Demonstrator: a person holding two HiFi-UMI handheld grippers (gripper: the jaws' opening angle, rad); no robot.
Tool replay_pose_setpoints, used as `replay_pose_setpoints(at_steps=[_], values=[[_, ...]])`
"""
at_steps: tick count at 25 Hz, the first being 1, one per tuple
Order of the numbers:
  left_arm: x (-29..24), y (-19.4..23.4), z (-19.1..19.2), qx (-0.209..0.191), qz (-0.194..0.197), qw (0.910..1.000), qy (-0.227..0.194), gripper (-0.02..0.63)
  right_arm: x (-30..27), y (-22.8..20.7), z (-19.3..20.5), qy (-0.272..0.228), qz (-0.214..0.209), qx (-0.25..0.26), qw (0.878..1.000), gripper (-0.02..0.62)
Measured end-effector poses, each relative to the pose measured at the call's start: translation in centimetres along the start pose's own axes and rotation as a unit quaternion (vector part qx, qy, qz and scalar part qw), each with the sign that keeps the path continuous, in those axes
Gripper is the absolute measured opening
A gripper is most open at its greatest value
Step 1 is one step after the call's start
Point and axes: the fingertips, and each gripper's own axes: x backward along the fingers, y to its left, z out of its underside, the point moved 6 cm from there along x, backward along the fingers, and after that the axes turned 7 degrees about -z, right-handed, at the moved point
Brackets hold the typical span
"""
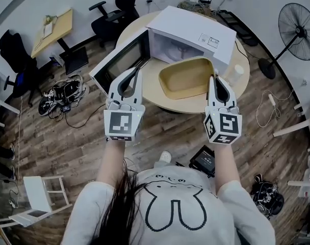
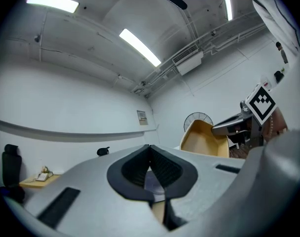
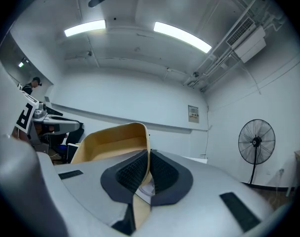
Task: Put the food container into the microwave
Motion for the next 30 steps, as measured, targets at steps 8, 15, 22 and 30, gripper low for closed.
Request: replay_pose_setpoints(at_steps=[8,15,22,30], values=[[-4.5,1.0,1.9,0.012,-0.001,0.9999,0.007,0.008,-4.5,-1.8,1.5,0.02,-0.004,-0.01,1.0,0.037],[-5.2,1.3,3.4,0.02,0.008,0.9995,0.021,0.008,-5.9,-1.5,2.4,0.033,-0.011,-0.019,0.999,0.037],[-6.5,2.0,4.5,0.025,0.03,0.9989,0.026,0.008,-6.5,-1.1,3.7,0.047,0.016,-0.049,0.998,0.037],[-10.3,3.7,6.6,0.039,0.085,0.9951,0.031,0.008,-8.6,-1.1,5.4,0.065,0.074,-0.087,0.991,0.037]])
